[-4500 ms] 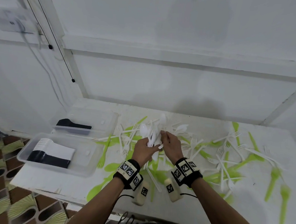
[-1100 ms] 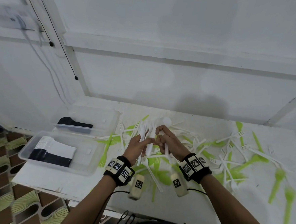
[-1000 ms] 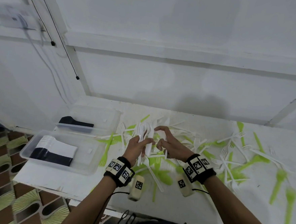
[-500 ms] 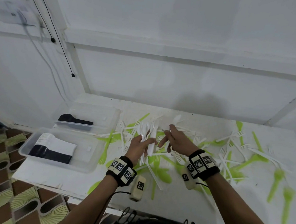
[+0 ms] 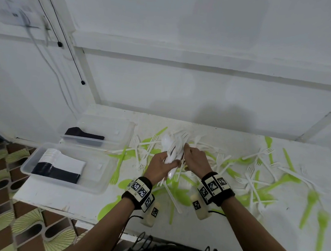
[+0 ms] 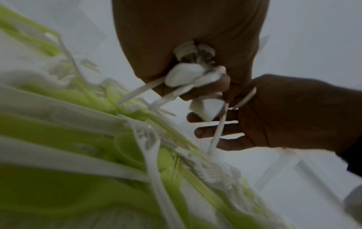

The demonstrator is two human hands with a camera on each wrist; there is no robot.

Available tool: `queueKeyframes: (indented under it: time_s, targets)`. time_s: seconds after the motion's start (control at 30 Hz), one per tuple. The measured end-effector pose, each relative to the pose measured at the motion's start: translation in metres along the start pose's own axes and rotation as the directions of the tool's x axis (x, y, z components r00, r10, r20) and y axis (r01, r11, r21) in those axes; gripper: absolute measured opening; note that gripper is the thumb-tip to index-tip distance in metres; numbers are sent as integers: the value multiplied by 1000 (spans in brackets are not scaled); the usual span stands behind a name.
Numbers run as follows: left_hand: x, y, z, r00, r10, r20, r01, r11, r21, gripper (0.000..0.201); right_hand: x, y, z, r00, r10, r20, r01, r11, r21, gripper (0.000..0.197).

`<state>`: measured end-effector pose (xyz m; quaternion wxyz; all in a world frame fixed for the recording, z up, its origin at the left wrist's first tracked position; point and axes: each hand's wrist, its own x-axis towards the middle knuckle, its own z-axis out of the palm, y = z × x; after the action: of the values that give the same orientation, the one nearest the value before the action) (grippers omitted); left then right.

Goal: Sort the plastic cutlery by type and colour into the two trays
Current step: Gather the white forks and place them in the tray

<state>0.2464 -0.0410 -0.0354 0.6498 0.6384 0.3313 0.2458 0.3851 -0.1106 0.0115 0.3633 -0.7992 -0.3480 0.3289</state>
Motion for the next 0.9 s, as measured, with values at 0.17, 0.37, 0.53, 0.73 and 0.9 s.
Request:
queueKeyframes:
  time_s: [0.17,0.37,0.53,0.73,0.9]
  targets:
    - [-3,3,3,999,46,-8,-46,999,19,6,8,5,6,972,208,112,-233,921,313,55]
    - [-2,1,8,999,-29,-29,27,997,-79,19,21,6,15,991,123,43,-131,951,279,52]
    - [0,-3,1,986,-92,-135,80,992,-93,56,20,6,-12,978,9,208,-2,999,-33,67]
    - [0,-6,-16,982,-133,-134,116,985,-126,32,4,1,-28,961,-98,260,147,973,-176,60]
    - [0,-8,-4,981,-144,-132,118,975,-191,30,9,15,-8,966,-146,212,139,989,51,65]
